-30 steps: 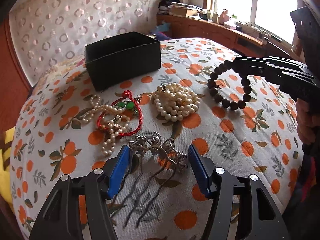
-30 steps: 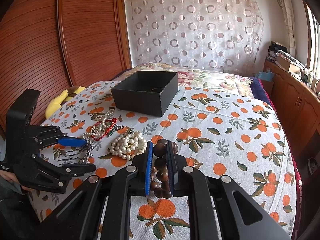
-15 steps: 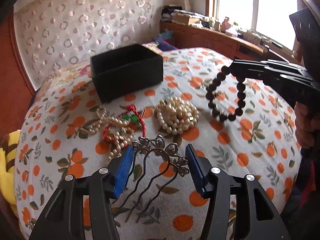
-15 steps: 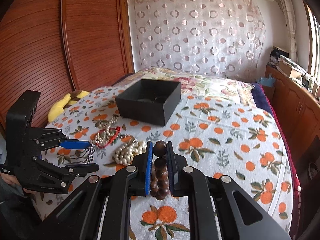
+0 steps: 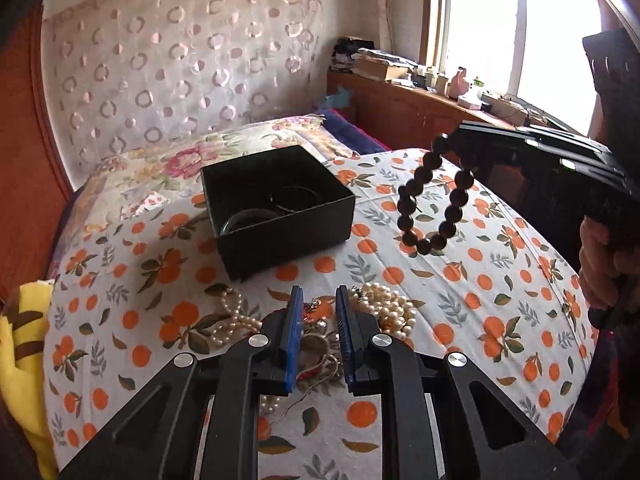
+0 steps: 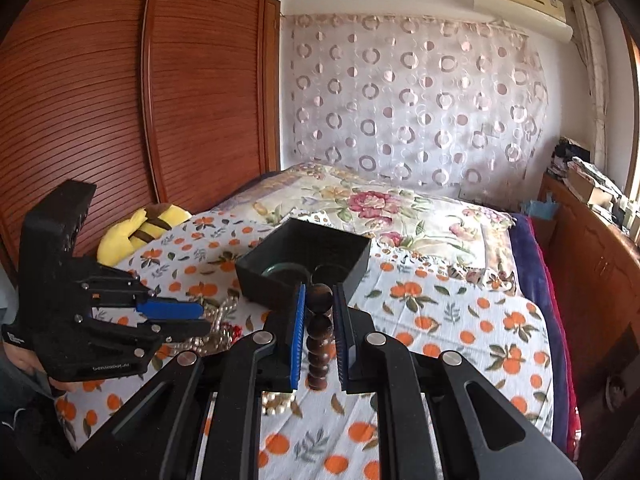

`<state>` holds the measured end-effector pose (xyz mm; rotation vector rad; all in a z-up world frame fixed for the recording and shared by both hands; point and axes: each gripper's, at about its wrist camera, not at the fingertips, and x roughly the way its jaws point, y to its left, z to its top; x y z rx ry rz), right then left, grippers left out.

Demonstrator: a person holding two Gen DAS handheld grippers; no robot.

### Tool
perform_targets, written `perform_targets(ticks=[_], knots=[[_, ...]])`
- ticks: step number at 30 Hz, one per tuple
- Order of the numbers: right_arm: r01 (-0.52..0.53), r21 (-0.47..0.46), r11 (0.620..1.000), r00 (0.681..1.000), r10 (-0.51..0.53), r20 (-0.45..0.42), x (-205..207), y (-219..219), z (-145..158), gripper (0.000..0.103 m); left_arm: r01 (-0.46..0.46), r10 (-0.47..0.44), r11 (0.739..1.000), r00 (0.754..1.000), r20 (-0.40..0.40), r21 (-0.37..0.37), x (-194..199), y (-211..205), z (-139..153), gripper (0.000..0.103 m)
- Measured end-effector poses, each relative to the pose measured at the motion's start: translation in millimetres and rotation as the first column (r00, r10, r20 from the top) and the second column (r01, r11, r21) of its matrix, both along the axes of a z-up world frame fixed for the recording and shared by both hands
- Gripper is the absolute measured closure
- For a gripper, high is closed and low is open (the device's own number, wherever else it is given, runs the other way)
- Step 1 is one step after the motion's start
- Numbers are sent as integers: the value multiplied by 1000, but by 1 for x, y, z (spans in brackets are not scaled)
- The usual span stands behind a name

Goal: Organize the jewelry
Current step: 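Carry the comb with the left gripper while the right gripper carries the bracelet toward the box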

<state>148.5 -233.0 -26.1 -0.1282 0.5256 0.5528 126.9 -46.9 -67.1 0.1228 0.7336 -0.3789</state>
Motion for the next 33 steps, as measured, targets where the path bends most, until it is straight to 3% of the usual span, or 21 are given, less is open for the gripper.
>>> perform_targets(ticks=[5, 8, 10, 15, 24, 28, 33], knots=[[-13, 0, 1000, 1000, 13, -23, 11, 4, -7, 88, -36, 36, 999, 999, -33, 5, -5, 22, -7, 85], [-19, 4, 1000, 999, 19, -41, 17, 8, -15, 88, -22, 23, 999, 999, -48, 25, -9, 26, -16, 69], [-19, 9, 1000, 998, 20, -55, 20, 8, -19, 88, -6, 7, 1000, 999, -51, 22, -8, 22, -20, 51], [-15, 8, 1000, 997, 16, -73, 26, 8, -27, 88, 30, -27, 999, 997, -75, 38, 6, 4, -33, 45], [1, 4, 1000, 996, -1, -90, 30, -1, -34, 88, 62, -48, 990, 992, -114, 128, 17, -10, -55, 43], [-2, 3, 1000, 995, 3, -95, 31, -1, -37, 88, 57, -45, 989, 994, -97, 135, 14, -10, -55, 49], [-5, 1, 1000, 996, 6, -90, 31, 0, -35, 88, 50, -40, 993, 995, -95, 107, 9, -8, -51, 50]])
